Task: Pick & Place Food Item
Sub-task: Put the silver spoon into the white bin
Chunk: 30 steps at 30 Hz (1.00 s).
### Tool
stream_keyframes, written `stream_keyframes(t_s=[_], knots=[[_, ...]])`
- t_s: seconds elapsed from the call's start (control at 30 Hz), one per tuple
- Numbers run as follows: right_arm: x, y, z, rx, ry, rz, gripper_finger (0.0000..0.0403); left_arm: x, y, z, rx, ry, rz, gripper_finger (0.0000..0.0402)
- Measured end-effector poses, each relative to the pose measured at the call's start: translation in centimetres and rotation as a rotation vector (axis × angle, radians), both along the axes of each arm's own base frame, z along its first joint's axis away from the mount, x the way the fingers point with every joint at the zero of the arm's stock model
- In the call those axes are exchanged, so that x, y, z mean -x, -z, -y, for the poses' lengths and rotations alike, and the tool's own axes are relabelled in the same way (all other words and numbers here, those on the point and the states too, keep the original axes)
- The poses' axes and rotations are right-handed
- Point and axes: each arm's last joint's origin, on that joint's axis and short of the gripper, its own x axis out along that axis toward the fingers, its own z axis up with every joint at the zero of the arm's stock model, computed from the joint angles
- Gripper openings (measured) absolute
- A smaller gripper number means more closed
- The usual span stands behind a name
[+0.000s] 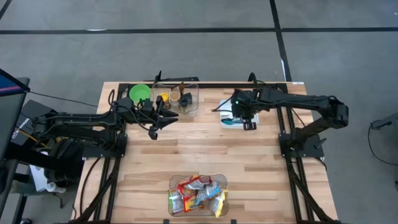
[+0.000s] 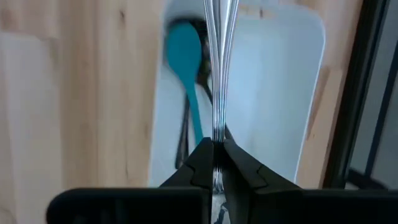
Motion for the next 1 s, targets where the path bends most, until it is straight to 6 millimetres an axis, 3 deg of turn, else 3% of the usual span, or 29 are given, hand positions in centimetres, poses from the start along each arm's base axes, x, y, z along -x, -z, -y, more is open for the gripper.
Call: stream_keyframes(t_s=[0.3, 0.67, 1.0], knots=[[0.6, 1.1, 3.2, 0.009, -0.07, -0.088, 0.0012, 0.0, 0.0, 0.0, 0.0, 0.0, 0.0, 0.0085], [1.6, 1.9, 5.5, -0.071, -0.106, -0.02, 0.0012, 0.0, 0.0, 0.0, 0.0, 0.0, 0.0, 0.0085], [1.9, 4.2, 6.1, -0.035, -0.18, 0.0, 0.0011, 0.0, 0.0, 0.0, 0.0, -0.001, 0.0, 0.0085]])
